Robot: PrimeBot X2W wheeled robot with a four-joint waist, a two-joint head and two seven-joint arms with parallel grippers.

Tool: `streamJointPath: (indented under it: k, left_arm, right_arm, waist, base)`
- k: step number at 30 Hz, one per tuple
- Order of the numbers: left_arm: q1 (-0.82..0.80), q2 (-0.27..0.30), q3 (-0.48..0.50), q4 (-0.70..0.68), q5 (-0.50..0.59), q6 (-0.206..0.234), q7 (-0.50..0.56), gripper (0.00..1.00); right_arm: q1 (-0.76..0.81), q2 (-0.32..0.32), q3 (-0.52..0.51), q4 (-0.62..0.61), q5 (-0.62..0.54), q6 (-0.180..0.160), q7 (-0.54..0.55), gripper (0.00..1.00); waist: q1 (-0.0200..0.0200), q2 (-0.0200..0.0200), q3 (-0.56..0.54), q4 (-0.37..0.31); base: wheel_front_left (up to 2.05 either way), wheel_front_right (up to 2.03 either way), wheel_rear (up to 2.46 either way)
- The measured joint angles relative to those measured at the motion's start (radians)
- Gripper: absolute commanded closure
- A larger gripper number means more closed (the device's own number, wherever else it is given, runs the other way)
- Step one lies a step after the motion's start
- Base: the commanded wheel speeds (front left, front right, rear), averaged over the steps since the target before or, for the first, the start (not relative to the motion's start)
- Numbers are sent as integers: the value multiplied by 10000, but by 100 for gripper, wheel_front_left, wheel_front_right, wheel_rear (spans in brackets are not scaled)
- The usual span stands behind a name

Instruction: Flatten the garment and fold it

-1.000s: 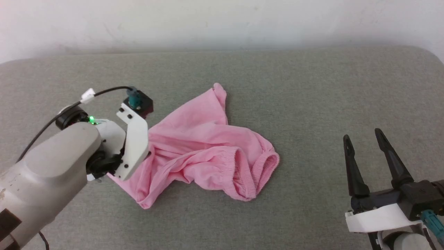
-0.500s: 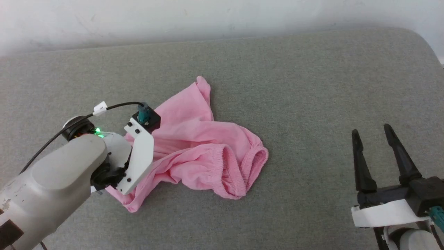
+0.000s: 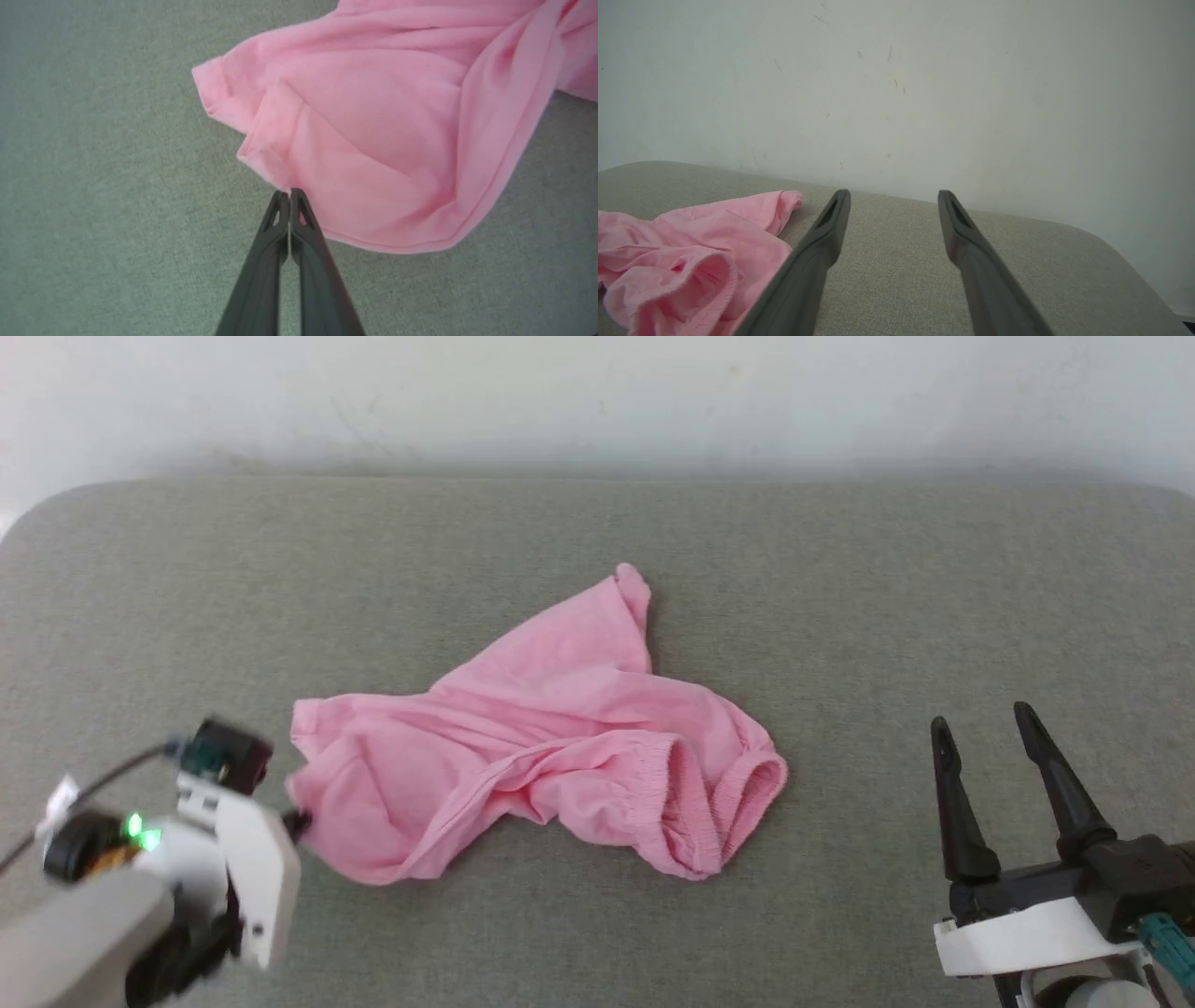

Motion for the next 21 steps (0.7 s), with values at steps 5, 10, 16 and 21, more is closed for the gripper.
streamJointPath:
  k: [5,10,16,21]
  left_arm:
    - [1848,370,165,-372,-855,1195,-949,100]
    - [2758,328,251,-104,-1375,1496,-1582,69]
    - [2879,-316,861,228,-1277,1904,-3488,0]
    - [2875,-403,1616,88,-238,3083,-4872,0]
  right_arm:
    - [12,0,211,86,-46,0,0,0]
    - [57,-35,470,462,-393,0,0,0]
    - [-330,-700,882,765,-460,0,0,0]
    - [-1552,-1684,1580,968,-234,0,0,0]
  waist:
    - [0,0,-121,301]
    - [0,0,-184,407]
    - [0,0,-395,492]
    - [0,0,-588,610]
  base:
    - [0,0,0]
    - [0,0,0]
    - [0,0,0]
    - [0,0,0]
